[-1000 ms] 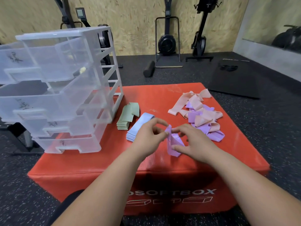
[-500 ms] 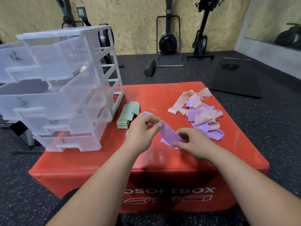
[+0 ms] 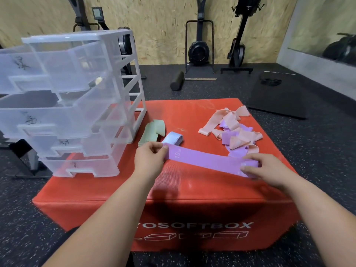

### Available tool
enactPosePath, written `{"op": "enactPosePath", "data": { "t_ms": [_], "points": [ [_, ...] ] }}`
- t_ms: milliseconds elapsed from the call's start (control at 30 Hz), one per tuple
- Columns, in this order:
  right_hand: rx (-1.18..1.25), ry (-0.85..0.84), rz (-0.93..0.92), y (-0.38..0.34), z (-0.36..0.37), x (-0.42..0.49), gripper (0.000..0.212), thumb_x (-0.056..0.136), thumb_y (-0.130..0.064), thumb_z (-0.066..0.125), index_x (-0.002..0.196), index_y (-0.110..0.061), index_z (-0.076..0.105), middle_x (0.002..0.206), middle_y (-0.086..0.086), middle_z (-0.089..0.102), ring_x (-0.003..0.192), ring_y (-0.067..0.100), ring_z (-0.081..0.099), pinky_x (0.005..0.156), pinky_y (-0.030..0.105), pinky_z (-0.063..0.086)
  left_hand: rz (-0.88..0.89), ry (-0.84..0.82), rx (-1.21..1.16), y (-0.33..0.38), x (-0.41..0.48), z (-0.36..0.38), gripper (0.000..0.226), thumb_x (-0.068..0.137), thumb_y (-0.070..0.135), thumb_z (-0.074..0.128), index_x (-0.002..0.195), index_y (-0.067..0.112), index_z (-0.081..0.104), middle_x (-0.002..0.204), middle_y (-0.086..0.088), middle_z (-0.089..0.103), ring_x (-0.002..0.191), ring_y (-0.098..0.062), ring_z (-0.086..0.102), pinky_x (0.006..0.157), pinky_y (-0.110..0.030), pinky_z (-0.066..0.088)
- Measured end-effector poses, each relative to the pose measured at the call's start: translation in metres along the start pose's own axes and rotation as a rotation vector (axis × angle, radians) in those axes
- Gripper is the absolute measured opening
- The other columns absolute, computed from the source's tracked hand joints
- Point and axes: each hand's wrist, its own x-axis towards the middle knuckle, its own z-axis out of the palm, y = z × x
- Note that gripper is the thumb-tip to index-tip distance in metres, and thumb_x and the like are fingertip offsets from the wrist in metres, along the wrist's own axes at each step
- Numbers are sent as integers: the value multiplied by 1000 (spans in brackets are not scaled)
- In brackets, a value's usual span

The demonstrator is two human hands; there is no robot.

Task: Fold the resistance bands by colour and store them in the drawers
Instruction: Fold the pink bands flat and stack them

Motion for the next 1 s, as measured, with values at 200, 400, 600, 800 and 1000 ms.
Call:
{"op": "enactPosePath", "data": {
  "t_ms": [200, 400, 600, 800, 1000],
  "points": [
    [162, 37, 196, 21, -10, -5, 19, 90, -11, 81, 92, 2, 66, 77, 14, 70, 63, 18, 63, 58, 28, 53, -63, -149, 250, -21, -3, 11, 12, 86, 27, 79, 79, 19, 74, 67, 2, 72, 59, -19, 61, 61, -31, 48],
    [57, 85, 279, 37, -11, -1, 40, 88, -29, 83, 98, 6, 66, 75, 24, 74, 66, 35, 75, 59, 33, 41, -73, -251, 414, -32, -1, 20, 13, 84, 25, 82, 79, 17, 74, 67, 5, 71, 67, -17, 66, 68, -31, 51],
    [-17, 38, 388, 29, -19, -5, 31, 90, -31, 82, 80, -7, 64, 65, 17, 73, 39, 13, 49, 39, 18, 32, -55, -312, 491, -34, 2, 25, 15, 88, 27, 81, 80, 16, 73, 71, 3, 73, 63, -12, 61, 62, -27, 44],
    [-80, -1, 402, 31, -22, -3, 32, 86, -34, 85, 79, -9, 66, 62, 12, 72, 42, 17, 47, 40, 18, 32, 1, -332, 561, -35, 5, 29, 14, 89, 26, 80, 82, 18, 71, 72, 7, 70, 65, -12, 61, 60, -26, 42],
    [-93, -23, 321, 31, -17, 16, 30, 85, -28, 85, 76, -9, 64, 62, 13, 73, 56, 23, 57, 55, 30, 41, 109, -278, 641, -34, 12, 42, 8, 92, 26, 72, 87, 27, 66, 76, 11, 71, 74, -9, 64, 61, -26, 41]
  ]
}}
